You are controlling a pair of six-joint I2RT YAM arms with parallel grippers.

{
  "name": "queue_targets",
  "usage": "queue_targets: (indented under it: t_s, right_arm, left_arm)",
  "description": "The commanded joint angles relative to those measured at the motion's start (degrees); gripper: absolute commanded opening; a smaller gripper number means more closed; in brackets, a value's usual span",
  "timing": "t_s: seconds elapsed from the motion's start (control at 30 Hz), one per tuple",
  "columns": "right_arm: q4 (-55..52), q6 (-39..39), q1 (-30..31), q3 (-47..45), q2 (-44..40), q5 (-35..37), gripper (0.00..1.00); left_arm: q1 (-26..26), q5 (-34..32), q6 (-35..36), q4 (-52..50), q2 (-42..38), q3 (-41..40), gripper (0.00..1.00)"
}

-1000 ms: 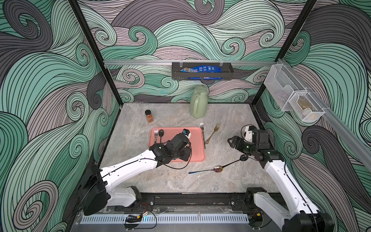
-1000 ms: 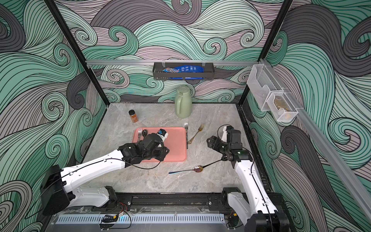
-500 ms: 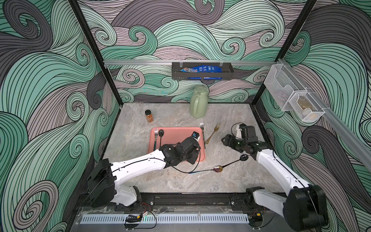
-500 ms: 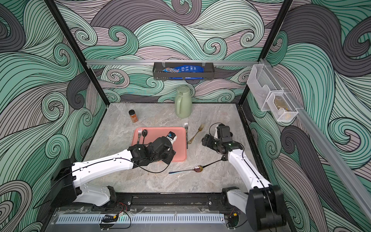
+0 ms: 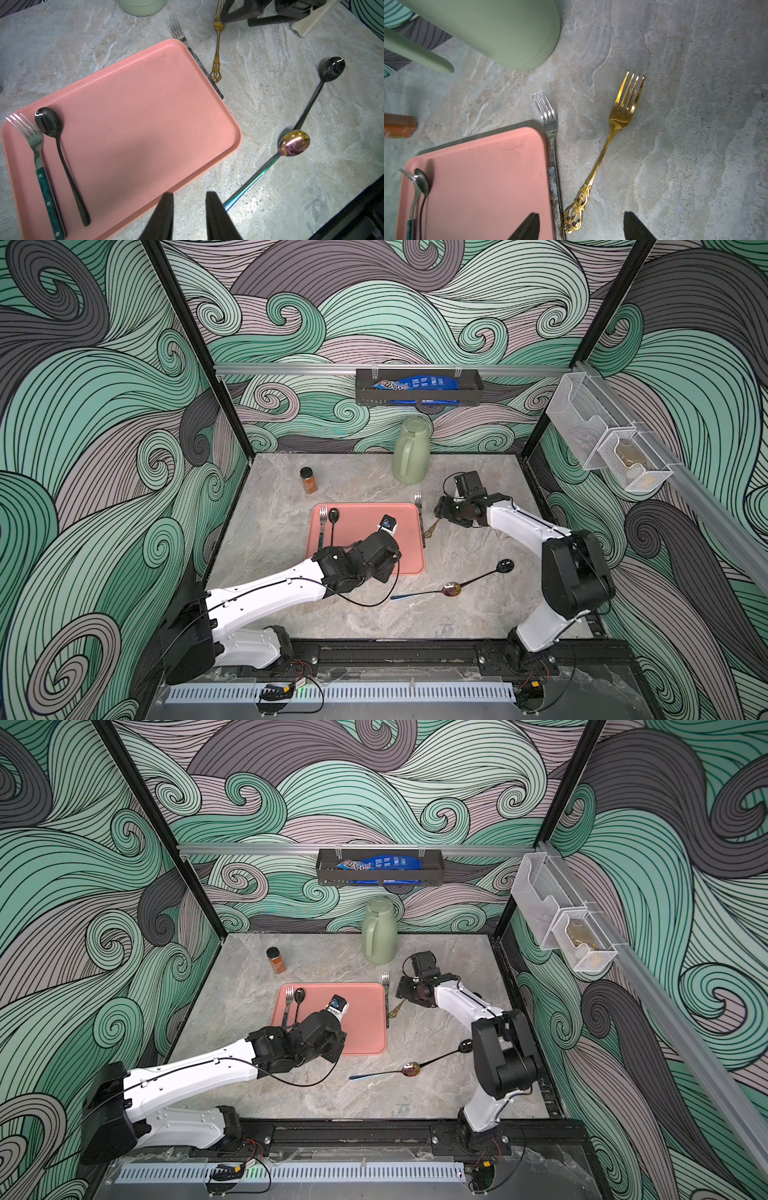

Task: Set the spoon and fork side by side
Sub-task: Pick up the fork at the center of the board.

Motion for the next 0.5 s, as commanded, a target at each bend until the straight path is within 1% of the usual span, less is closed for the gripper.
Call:
queue_targets:
  t_s: [0.0,0.03,0.1,0.2,0.47]
  right_arm:
    - [-3.2,-0.19,1.5,5.77,4.74,4.77,0.69]
    - [-4.5,-0.41,1.66,7.21,6.54,6.0,0.67]
    - [-8.09,-0.2,2.04,10.73,9.76,11.13,0.61]
    - [-8.79,0.44,2.43,12.06,11.08,14.35,0.58]
    - [-8.25,0.58,2.46,14.25,15.81,11.13,0.58]
  left_arm:
    - [-0.02,-2.9,0.09,-1.83,-3.11,-0.27,0.3]
    - [-0.02,-3.16,0.24,-1.94,-3.55,-0.54,0.3]
    - [-0.02,-3.52,1.95,-1.38,-4.56,-1.4,0.3]
    - [-0.02,-5.04,1.26,-2.62,-4.94,-1.97,0.31]
    - [-0.01,-5.26,0.52,-5.12,-4.49,-1.34,0.31]
